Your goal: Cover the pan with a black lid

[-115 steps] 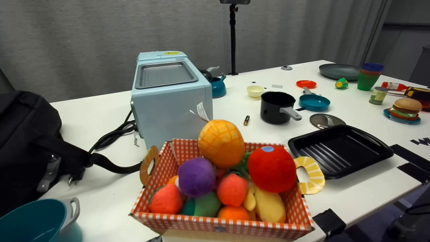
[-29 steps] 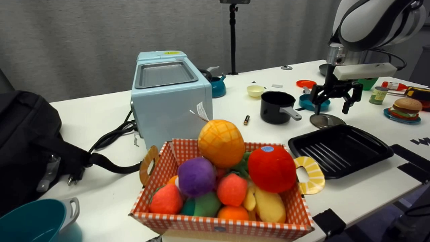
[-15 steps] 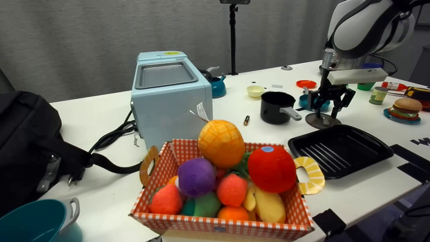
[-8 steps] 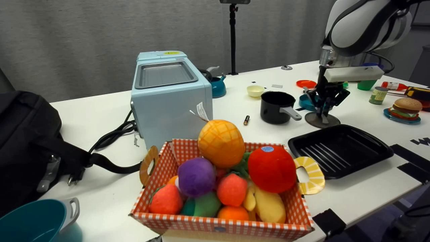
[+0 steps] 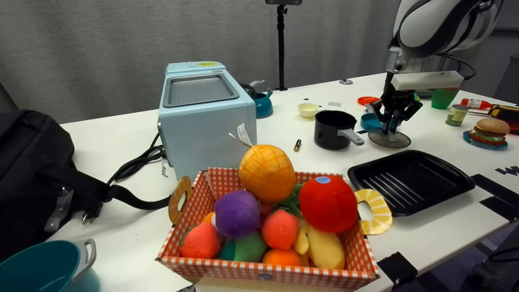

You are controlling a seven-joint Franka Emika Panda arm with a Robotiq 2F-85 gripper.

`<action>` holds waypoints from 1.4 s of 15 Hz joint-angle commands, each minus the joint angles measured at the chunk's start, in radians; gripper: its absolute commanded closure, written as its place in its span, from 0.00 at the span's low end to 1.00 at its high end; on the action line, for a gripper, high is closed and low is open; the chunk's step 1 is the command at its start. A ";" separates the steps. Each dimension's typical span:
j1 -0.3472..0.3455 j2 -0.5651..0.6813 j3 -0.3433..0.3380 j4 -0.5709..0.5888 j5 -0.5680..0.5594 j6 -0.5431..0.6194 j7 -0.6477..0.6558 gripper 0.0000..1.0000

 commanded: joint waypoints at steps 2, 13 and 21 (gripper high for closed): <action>-0.019 -0.049 -0.010 0.042 0.018 -0.124 -0.003 0.96; -0.060 0.013 -0.028 0.204 0.013 -0.229 0.020 0.96; -0.054 0.132 -0.046 0.363 0.002 -0.212 0.073 0.96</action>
